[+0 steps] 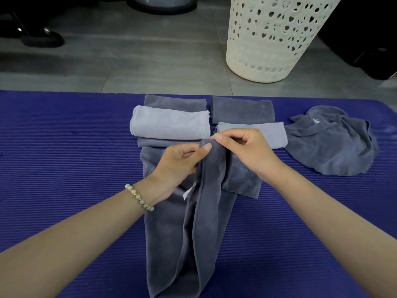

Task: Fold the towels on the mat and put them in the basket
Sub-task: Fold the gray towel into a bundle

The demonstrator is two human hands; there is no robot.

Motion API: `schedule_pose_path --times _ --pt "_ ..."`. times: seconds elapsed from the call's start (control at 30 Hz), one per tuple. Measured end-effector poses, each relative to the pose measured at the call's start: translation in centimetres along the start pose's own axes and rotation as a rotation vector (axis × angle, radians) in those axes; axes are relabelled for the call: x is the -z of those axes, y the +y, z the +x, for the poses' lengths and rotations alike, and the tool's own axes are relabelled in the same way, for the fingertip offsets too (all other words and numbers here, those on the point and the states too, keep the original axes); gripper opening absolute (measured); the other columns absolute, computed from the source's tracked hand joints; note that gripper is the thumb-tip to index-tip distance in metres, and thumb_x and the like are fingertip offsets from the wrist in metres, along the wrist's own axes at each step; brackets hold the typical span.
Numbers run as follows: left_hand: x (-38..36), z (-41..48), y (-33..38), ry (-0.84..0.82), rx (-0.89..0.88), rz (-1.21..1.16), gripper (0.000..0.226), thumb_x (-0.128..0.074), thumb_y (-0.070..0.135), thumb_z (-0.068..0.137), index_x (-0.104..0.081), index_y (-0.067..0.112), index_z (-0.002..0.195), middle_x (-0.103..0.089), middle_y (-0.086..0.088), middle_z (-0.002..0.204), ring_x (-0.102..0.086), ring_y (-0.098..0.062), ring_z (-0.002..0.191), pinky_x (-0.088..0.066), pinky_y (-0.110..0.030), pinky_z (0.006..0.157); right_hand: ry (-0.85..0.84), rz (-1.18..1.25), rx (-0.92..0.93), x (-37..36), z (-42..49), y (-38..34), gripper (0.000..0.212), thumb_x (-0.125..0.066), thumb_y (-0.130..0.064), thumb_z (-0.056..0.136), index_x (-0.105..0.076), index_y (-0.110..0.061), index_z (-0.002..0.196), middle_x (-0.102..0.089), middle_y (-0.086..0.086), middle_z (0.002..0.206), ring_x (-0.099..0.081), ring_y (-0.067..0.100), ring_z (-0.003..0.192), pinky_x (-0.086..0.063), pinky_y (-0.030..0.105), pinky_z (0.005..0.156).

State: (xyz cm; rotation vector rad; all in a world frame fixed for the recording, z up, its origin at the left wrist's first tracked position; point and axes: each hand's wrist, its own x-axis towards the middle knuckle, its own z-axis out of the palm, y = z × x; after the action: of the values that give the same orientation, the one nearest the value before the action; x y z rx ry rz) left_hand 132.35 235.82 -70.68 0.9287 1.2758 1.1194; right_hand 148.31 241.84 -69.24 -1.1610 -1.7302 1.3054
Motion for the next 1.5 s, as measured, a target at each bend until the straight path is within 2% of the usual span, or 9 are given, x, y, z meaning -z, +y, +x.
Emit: schedule_pose_path --times 0.1,0.23,0.4,0.57,0.67,0.93,1.23,1.37,1.5 --pt "0.6 1.0 -0.4 0.082 -0.001 -0.007 0.036 -0.056 0.035 0.094 -0.059 -0.001 0.092 -0.054 -0.012 0.084 -0.047 -0.023 0.078 -0.042 -0.032 0.068 0.006 0.018 -0.082 0.4 0.0 1.3 0.011 -0.06 -0.02 0.092 -0.071 -0.019 0.095 -0.072 -0.008 0.096 -0.066 0.0 0.091 -0.051 0.016 0.087" --pt "2.6 3.0 -0.4 0.233 0.015 -0.219 0.038 -0.043 0.037 0.101 -0.057 0.003 0.109 -0.066 -0.011 0.106 -0.063 -0.018 0.099 -0.05 -0.031 0.092 0.009 -0.061 -0.294 1.6 -0.2 5.5 0.012 -0.062 -0.033 0.091 -0.069 -0.024 0.094 -0.071 -0.003 0.1 -0.065 0.018 0.102 -0.051 0.031 0.096" --pt "5.1 3.0 -3.4 0.256 0.247 -0.041 0.051 -0.047 0.04 0.098 -0.058 0.015 0.055 -0.054 0.002 0.047 -0.051 -0.007 0.042 -0.043 -0.025 0.06 -0.039 -0.168 -0.522 1.6 -2.0 11.4 0.019 -0.067 -0.028 0.088 -0.067 -0.013 0.101 -0.066 -0.004 0.103 -0.059 0.012 0.105 -0.042 0.01 0.076" --pt "6.4 -0.1 -10.6 -0.193 0.639 0.479 0.072 -0.04 0.075 0.083 -0.069 0.012 0.103 -0.073 -0.005 0.1 -0.064 -0.016 0.101 -0.044 -0.03 0.101 0.077 -0.343 -0.596 2.0 -3.0 15.7 0.051 -0.073 -0.03 0.083 -0.052 -0.009 0.126 -0.052 0.007 0.126 -0.053 0.02 0.111 -0.046 0.029 0.091" --pt "5.8 0.2 -12.7 -0.096 0.509 0.694 0.062 -0.04 0.068 0.088 -0.064 0.011 0.094 -0.071 0.0 0.089 -0.065 -0.014 0.087 -0.05 -0.029 0.087 0.103 -0.351 -0.654 1.9 -2.9 16.6 0.061 -0.074 -0.035 0.081 -0.048 -0.01 0.13 -0.045 0.006 0.129 -0.051 0.022 0.112 -0.043 0.03 0.09" --pt "4.4 3.0 -12.4 0.225 0.15 0.628 0.026 -0.058 0.041 0.092 -0.057 0.022 0.11 -0.063 0.007 0.095 -0.059 -0.008 0.089 -0.046 -0.025 0.084 0.122 -0.323 -0.659 1.6 -2.8 17.3 0.042 -0.073 -0.029 0.083 -0.051 -0.009 0.112 -0.052 0.007 0.11 -0.052 0.018 0.096 -0.038 0.025 0.078" --pt "2.9 7.0 -13.0 -0.063 0.161 0.618 0.051 -0.056 0.033 0.095 -0.043 0.017 0.141 -0.053 -0.002 0.134 -0.049 -0.015 0.127 -0.034 -0.019 0.101 0.162 -0.325 -0.721 2.0 -2.9 18.7 0.027 -0.072 -0.031 0.084 -0.057 -0.01 0.095 -0.054 -0.003 0.081 -0.055 0.018 0.085 -0.041 0.026 0.073" --pt "2.5 7.4 -13.3 -0.058 0.172 0.583 0.037 -0.06 0.036 0.091 -0.058 0.015 0.122 -0.066 0.003 0.103 -0.062 -0.011 0.102 -0.043 -0.013 0.081 0.186 -0.351 -0.713 1.6 -3.1 18.6 0.03 -0.069 -0.033 0.086 -0.05 -0.013 0.098 -0.05 -0.006 0.084 -0.053 0.016 0.087 -0.039 0.025 0.075" --pt "2.4 7.1 -12.9 0.003 0.147 0.588 0.03 -0.063 0.046 0.086 -0.062 0.018 0.075 -0.06 0.011 0.067 -0.056 0.0 0.065 -0.041 -0.012 0.064 0.206 -0.264 -0.749 1.7 -3.0 18.6 0.029 -0.07 -0.03 0.086 -0.053 -0.012 0.102 -0.054 -0.004 0.089 -0.055 0.016 0.091 -0.039 0.025 0.078"
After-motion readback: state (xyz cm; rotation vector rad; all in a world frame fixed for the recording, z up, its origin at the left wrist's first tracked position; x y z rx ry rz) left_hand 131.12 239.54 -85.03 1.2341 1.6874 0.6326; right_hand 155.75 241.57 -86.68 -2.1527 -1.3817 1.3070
